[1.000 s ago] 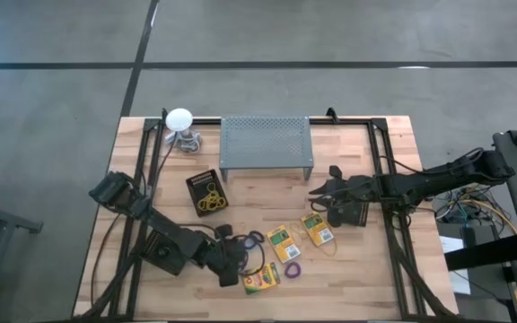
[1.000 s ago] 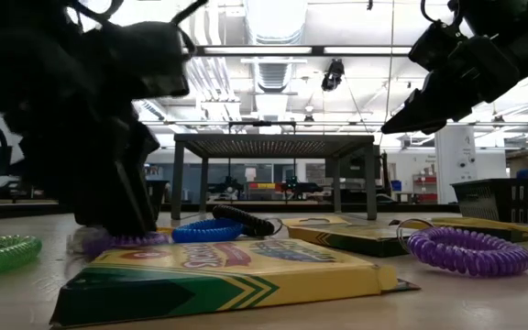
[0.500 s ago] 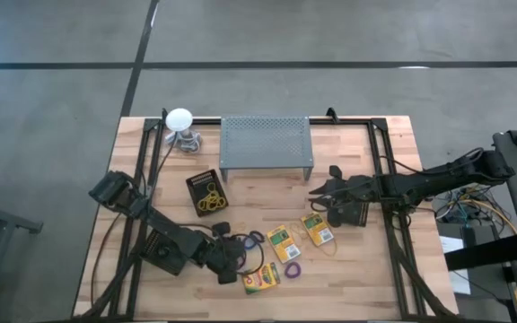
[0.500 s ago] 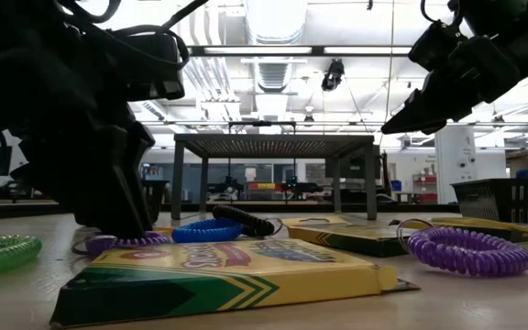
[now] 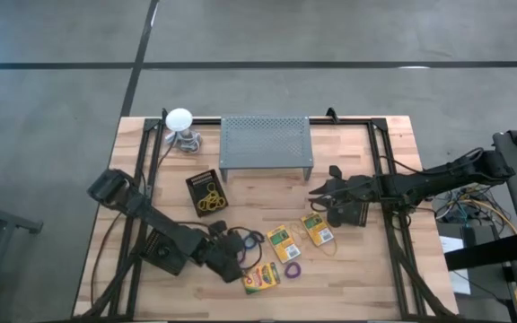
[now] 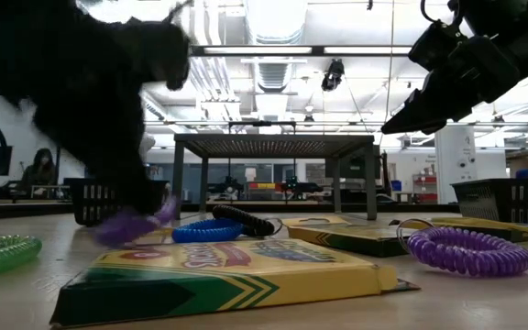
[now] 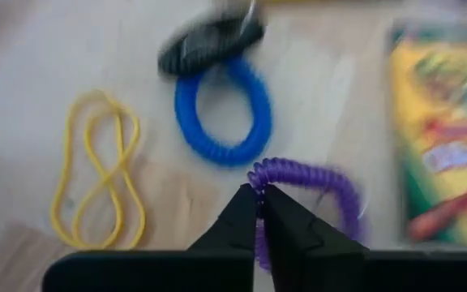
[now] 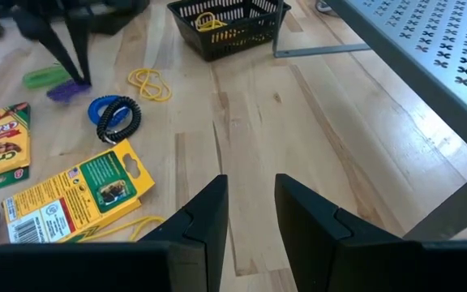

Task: Pick & Place Office Desk Supplies
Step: Put the purple spring keychain into the bottom black bin, then put the green spring keychain into the bottom black bin

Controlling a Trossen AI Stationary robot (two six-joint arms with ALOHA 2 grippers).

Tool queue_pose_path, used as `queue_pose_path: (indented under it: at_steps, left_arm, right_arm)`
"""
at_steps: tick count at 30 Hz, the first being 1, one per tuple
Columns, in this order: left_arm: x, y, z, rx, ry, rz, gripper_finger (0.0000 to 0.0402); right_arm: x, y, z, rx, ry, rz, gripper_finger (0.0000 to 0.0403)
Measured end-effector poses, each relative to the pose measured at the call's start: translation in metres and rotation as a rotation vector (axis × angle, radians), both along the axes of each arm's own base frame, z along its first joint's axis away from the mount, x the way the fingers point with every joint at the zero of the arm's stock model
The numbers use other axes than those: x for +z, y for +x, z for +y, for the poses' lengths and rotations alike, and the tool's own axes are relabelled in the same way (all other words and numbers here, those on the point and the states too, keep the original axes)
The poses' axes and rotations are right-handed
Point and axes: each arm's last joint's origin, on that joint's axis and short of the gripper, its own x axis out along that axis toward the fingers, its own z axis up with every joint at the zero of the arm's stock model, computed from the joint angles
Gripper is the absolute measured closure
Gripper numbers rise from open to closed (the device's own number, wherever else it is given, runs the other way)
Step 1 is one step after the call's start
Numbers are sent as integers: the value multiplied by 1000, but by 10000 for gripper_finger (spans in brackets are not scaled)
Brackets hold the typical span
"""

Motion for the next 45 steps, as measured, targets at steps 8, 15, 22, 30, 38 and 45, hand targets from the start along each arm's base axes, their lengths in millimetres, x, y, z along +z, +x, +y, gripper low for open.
queue_pose_path:
  at_steps: [8,15,22,30,38,45]
  left_arm:
    - [69,-28,7,166,79,49,395]
    - [104,-80,3,344,-17,268,395]
    - [98,-115,-2,479,-98,472,394]
    - [78,-127,2,576,-93,576,384]
    - [71,-133,5,644,-99,651,285]
    - [81,-136,5,627,-142,674,236]
  right_arm:
    - [0,0,0,0,0,1,303]
    - [0,0,0,-1,0,0,303]
    - [0,0,0,-1,0,0,303]
    - [0,0,0,0,0,0,303]
    - [0,0,0,0,0,0,303]
    - [0,0,0,0,0,0,303]
